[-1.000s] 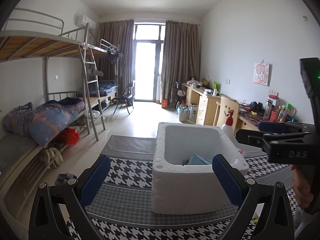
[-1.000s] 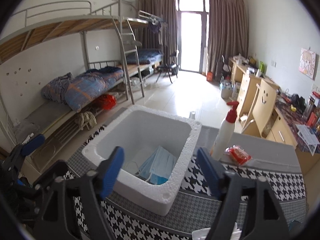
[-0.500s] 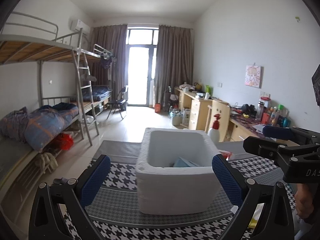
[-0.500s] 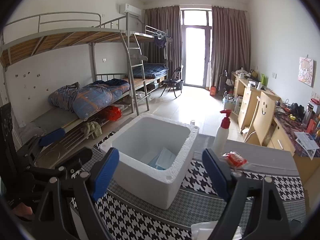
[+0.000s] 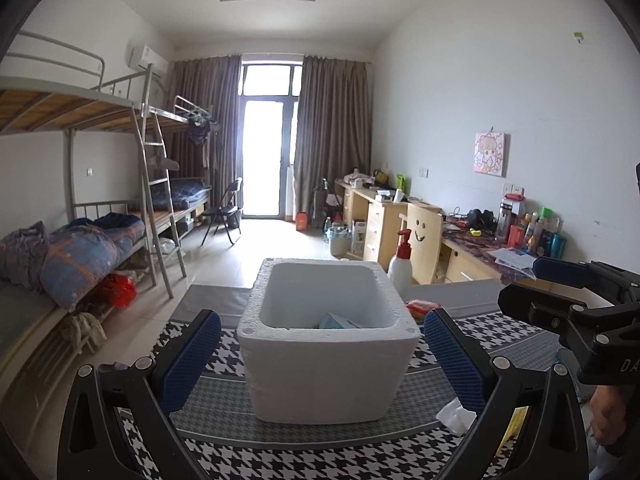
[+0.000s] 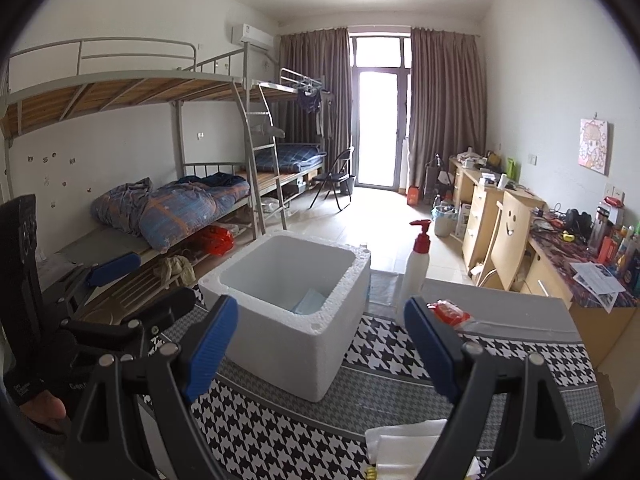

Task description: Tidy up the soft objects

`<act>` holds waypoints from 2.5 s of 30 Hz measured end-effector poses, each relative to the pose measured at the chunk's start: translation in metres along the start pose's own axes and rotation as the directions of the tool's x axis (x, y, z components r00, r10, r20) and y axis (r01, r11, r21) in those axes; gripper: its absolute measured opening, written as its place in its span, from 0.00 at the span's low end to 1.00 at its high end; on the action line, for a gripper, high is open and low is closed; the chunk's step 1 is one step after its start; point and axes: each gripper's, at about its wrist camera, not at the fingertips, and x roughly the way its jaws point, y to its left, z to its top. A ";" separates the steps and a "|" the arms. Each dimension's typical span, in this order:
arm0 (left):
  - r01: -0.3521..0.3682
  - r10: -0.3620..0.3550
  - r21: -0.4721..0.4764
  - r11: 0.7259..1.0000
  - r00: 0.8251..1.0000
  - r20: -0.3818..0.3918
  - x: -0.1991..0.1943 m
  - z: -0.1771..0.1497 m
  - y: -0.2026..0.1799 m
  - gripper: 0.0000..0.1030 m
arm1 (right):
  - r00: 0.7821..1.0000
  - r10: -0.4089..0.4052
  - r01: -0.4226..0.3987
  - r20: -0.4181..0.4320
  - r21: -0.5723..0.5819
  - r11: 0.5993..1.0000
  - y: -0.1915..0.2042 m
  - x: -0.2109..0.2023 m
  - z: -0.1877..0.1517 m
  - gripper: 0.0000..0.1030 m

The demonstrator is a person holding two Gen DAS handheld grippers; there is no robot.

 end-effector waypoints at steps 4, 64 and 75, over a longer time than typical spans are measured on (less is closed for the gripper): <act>0.018 -0.018 0.001 1.000 1.000 0.000 -0.002 0.000 -0.004 0.99 | 1.000 -0.018 0.018 0.015 0.003 1.000 -0.004 -0.008 -0.006 0.85; 0.280 -0.273 0.074 0.957 0.958 -0.089 0.023 -0.040 -0.085 0.99 | 0.970 -0.243 0.237 0.020 0.169 0.957 -0.087 -0.068 -0.084 0.86; 0.312 -0.299 0.088 0.946 0.945 -0.133 0.036 -0.047 -0.093 0.99 | 0.963 -0.270 0.269 -0.021 0.178 0.946 -0.098 -0.063 -0.096 0.86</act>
